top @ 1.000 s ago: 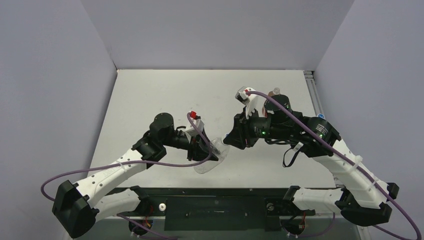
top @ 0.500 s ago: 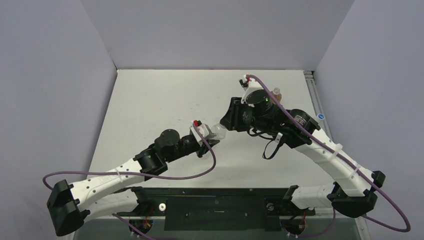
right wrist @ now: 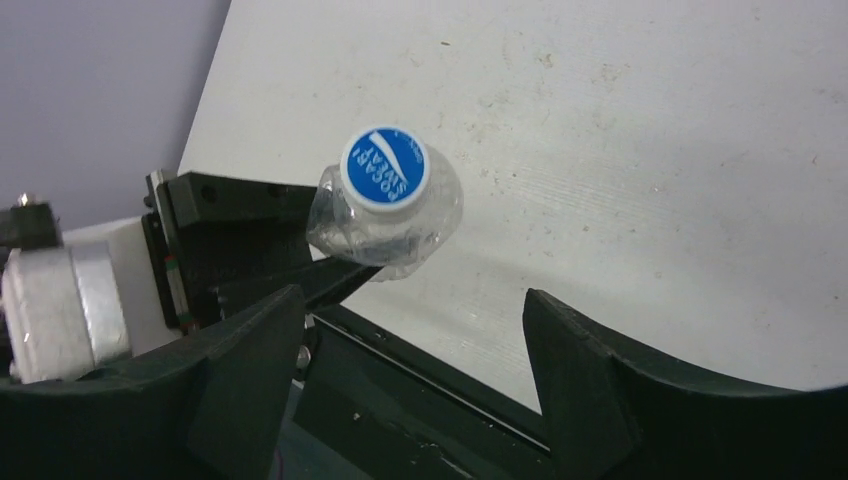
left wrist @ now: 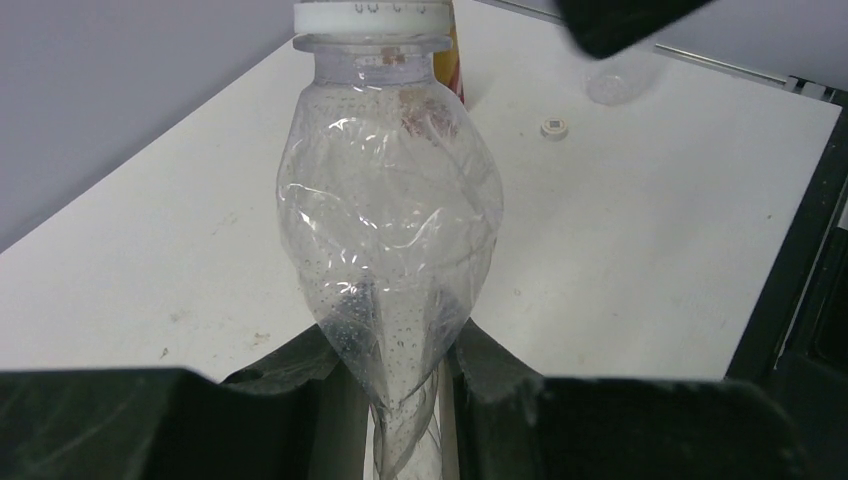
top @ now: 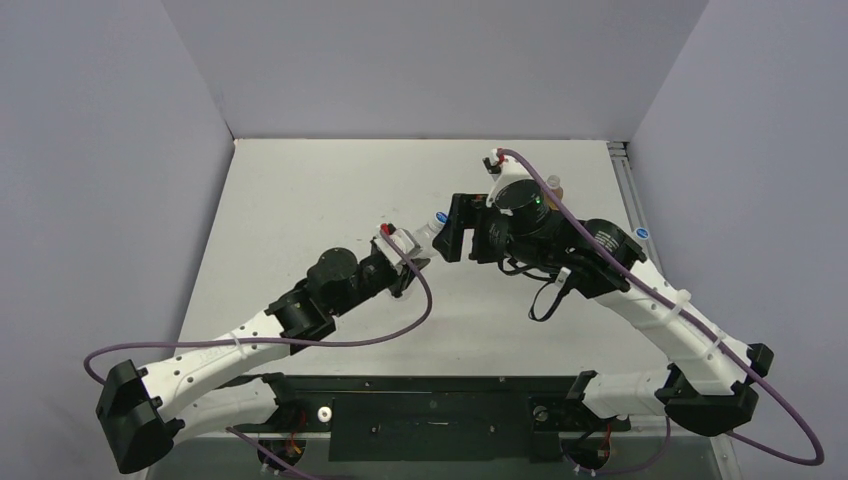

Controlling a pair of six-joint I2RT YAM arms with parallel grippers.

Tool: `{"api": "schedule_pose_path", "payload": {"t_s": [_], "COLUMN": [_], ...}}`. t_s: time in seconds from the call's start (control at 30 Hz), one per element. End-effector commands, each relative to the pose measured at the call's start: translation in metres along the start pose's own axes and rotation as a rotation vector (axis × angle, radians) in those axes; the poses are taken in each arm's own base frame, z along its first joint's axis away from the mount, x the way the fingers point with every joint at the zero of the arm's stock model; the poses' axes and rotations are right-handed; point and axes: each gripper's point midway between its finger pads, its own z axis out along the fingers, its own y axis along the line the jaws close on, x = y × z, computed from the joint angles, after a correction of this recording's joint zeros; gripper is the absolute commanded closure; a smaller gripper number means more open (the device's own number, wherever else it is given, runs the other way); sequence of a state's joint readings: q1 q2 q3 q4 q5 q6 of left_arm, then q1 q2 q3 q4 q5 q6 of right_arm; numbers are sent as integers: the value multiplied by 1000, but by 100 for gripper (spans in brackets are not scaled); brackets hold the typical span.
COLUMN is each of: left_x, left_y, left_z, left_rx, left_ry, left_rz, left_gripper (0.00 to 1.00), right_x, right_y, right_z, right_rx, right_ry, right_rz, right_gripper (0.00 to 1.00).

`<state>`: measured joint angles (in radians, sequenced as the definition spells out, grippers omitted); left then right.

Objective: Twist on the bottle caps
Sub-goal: Screw the bottle cap onto the plastic bottle.

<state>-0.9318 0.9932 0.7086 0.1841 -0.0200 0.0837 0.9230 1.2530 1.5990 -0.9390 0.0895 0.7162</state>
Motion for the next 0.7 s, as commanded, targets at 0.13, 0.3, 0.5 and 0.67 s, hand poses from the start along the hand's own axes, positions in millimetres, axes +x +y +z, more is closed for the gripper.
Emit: {"api": "schedule_pose_path", "payload": {"t_s": [0.13,0.3,0.5,0.67], "left_x": [-30,-40,-58,-63], "left_y": [-1,-20,-55,-77], "left_z": [-3,-20,-49,-64], "left_rx": [125,339,619,786], "left_ry": [-55,-66,-98,-83], "left_rz": [-78,-152,-196,-266], "left_gripper": [100,100,100,100], "right_x": [-38,-38,-21,-4], "right_y": [4,-9,10,29], "right_z": [-76,-104,-123,-129], "right_rx": [-105,-116,-305,-454], "right_ry": [-179,-228,-228,-186], "right_rz": [-111,-162,-248,-312], "right_gripper": [23,23,23,26]}}
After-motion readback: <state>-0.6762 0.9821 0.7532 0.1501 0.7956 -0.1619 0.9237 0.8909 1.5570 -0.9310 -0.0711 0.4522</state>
